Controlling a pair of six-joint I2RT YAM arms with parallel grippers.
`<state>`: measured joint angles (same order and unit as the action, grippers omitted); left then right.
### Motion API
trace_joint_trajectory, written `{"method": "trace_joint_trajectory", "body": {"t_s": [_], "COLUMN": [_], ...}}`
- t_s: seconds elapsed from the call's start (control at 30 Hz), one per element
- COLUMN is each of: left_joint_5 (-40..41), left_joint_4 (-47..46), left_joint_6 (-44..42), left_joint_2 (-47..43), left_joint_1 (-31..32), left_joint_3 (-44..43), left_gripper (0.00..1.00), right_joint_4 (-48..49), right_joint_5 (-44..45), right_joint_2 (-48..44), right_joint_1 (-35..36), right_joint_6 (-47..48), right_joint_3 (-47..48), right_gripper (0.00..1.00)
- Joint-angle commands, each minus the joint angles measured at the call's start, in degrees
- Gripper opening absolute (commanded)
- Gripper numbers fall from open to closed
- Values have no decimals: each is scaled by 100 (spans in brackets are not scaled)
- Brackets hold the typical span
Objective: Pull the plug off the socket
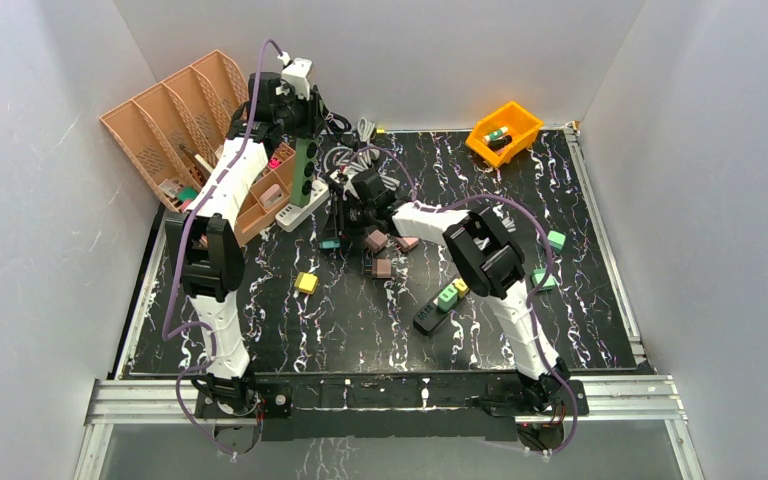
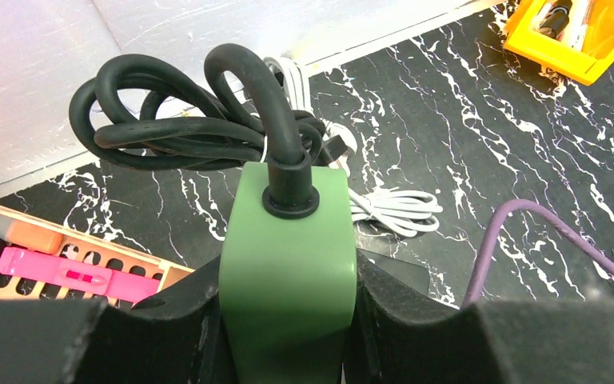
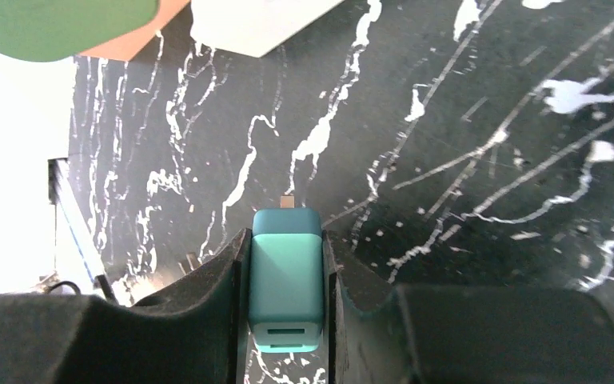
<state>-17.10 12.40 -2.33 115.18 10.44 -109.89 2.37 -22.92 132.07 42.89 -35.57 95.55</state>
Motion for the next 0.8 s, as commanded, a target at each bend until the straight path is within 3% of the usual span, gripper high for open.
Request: {"method": "trace_joint_trajectory", "body": {"t_s": [0.0, 0.07, 0.17, 0.23, 0.37, 0.47, 0.5, 0.53, 0.6, 0.67, 0.73, 0.77], "left_joint_5": [12, 14, -16, -21, -11, -235, -560, -1660, -2612, -3021, -1762, -1212], "left_joint_4": [-354, -418, -551, -700, -1428, -1832, -1816, -1767, -1477, -1403, -1661, -1908], "left_joint_6": [72, 96, 147, 200, 424, 704, 875, 1270, 1280, 1142, 1086, 1143], "left_joint_2": [-418, -429, -398, -343, -192, 94, 399, 1119, 1941, 2447, 2592, 2604], "left_joint_1": [-25, -24, -24, -25, -24, -24, -26, 8, 180, 261, 230, 193], "left_joint_3": [-234, -196, -159, -129, 73, -50, -381, -1248, -2325, -2803, -2333, -2060], "left_gripper": [0, 0, 0, 0, 0, 0, 0, 0, 0, 0, 0, 6], "right_joint_4": [518, 459, 335, 244, 137, 887, 1148, 1233, 975, 858, 774, 730], "right_joint_5": [-296, -319, -244, -88, 262, 196, 209, 388, 639, 844, 1006, 1066], "right_joint_2": [208, 276, 170, -24, -665, -1597, -2132, -3031, -3833, -4490, -4868, -4982], "right_joint_1": [45, 42, 40, 36, -203, -761, -1070, -1577, -1969, -2185, -2226, -2233], "right_joint_6": [-402, -402, -262, 18, 307, 57, -12, 90, 345, 473, 548, 567], "right_joint_3": [376, 370, 220, 149, -56, -752, -1112, -1624, -2078, -2754, -3434, -3688], "right_gripper": [0, 18, 59, 69, 75, 77, 80, 86, 92, 95, 95, 95]}}
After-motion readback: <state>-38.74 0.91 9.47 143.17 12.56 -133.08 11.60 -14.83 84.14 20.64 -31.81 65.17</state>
